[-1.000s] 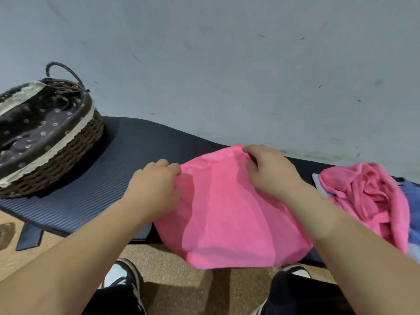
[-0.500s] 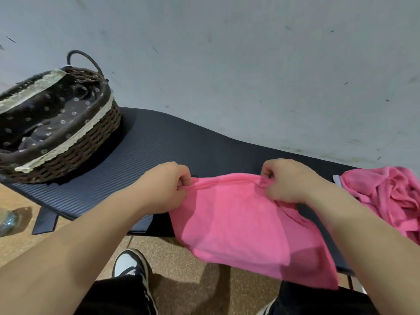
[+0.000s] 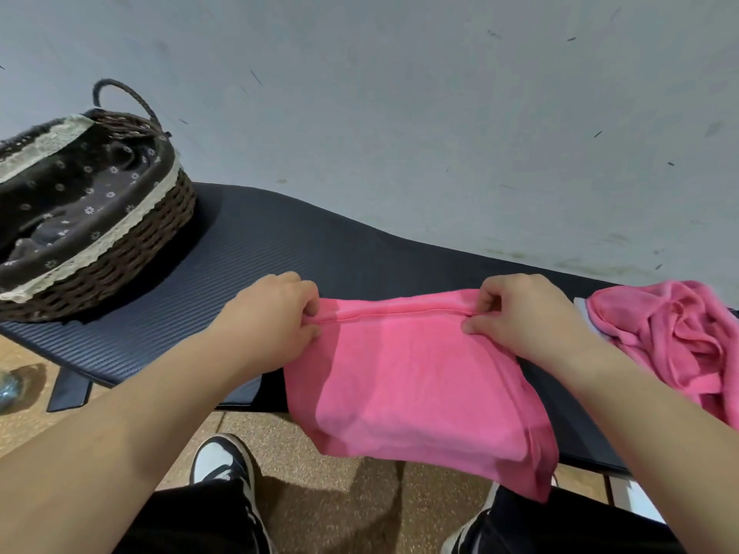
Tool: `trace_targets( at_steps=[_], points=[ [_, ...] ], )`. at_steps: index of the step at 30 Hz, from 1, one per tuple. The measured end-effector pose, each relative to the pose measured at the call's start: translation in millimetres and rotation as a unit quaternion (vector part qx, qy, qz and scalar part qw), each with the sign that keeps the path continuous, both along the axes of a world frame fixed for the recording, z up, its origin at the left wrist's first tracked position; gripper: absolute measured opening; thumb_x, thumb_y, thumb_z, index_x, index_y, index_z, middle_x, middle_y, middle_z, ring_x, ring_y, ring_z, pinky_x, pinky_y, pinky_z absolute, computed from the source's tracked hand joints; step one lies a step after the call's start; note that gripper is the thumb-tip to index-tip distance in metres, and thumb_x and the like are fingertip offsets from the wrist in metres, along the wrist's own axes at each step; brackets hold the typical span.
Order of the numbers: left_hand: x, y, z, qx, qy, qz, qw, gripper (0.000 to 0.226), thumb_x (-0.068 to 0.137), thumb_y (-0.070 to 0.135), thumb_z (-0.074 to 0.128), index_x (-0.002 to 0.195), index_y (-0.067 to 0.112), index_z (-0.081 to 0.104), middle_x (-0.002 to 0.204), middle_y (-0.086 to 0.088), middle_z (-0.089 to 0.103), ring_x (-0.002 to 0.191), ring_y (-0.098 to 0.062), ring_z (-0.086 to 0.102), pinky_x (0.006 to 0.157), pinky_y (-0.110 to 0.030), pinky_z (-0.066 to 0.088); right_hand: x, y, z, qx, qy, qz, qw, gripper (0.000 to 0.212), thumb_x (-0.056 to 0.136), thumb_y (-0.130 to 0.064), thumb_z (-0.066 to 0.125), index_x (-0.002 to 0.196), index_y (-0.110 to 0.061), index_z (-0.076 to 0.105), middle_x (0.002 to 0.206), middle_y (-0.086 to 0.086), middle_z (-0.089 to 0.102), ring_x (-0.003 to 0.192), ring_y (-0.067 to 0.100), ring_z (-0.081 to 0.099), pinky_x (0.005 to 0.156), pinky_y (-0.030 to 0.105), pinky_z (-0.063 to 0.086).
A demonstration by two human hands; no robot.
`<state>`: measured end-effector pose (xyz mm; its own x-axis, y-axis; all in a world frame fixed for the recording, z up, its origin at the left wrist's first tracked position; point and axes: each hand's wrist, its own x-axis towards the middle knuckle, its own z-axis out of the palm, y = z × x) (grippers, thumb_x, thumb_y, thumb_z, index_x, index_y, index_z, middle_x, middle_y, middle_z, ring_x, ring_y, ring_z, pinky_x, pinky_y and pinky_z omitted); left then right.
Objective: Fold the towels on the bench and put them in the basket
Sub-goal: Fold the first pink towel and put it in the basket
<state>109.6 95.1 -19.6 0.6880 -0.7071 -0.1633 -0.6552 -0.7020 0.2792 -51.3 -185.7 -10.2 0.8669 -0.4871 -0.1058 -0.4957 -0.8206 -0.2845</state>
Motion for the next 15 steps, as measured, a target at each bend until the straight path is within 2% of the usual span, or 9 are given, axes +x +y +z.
trace_targets(
  at_steps=[3, 7, 10, 13, 15],
  points=[
    [0, -4, 2, -0.012, -0.029, 0.009, 0.999, 0.018, 0.089, 0.041, 0.070, 0.094, 0.028, 0.059, 0.096, 0.012, 0.052, 0.098, -0.019, 0.056, 0.078, -0.039, 0.052, 2, -8, -5, -0.018, -0.015, -0.007, 1.000, 0.026, 0.079, -0.032, 0.083, 0.072, -0.021, 0.060, 0.071, -0.010, 0.063, 0.075, 0.020, 0.060, 0.065, 0.035, 0.050],
    [-6, -13, 2, -0.007, -0.056, 0.011, 0.998, 0.015, 0.093, 0.036, 0.062, 0.102, 0.024, 0.057, 0.101, 0.009, 0.058, 0.101, -0.020, 0.057, 0.078, -0.039, 0.052, 2, -16, -7, 0.020, -0.015, -0.001, 1.000, 0.022, 0.083, -0.026, 0.078, 0.074, -0.026, 0.058, 0.079, -0.012, 0.062, 0.079, 0.016, 0.058, 0.062, 0.032, 0.042],
    [-10, -14, -1, -0.006, -0.057, -0.001, 0.998, 0.008, 0.093, 0.030, 0.057, 0.089, 0.024, 0.053, 0.100, 0.006, 0.054, 0.099, -0.020, 0.054, 0.073, -0.036, 0.047, 4, -14, -6, 0.019, -0.079, 0.039, 0.996, 0.022, 0.076, -0.016, 0.075, 0.070, -0.027, 0.057, 0.087, -0.011, 0.054, 0.088, 0.015, 0.050, 0.067, 0.032, 0.042],
    [-8, -10, -5, -0.027, -0.079, -0.028, 0.996, 0.012, 0.089, 0.028, 0.054, 0.081, 0.020, 0.055, 0.100, 0.003, 0.055, 0.092, -0.025, 0.051, 0.072, -0.042, 0.051, 3, -11, -4, 0.080, -0.097, 0.079, 0.989, 0.015, 0.071, -0.014, 0.068, 0.067, -0.020, 0.054, 0.075, -0.005, 0.058, 0.074, 0.019, 0.055, 0.066, 0.041, 0.051],
    [-6, -8, -3, -0.049, -0.097, -0.051, 0.993, 0.011, 0.081, 0.025, 0.053, 0.073, 0.018, 0.053, 0.089, 0.003, 0.053, 0.082, -0.024, 0.047, 0.067, -0.043, 0.051, 1, -11, -3, 0.124, -0.090, 0.051, 0.987, 0.013, 0.074, -0.010, 0.068, 0.070, -0.015, 0.056, 0.070, 0.001, 0.064, 0.070, 0.024, 0.060, 0.065, 0.044, 0.053]
  ],
)
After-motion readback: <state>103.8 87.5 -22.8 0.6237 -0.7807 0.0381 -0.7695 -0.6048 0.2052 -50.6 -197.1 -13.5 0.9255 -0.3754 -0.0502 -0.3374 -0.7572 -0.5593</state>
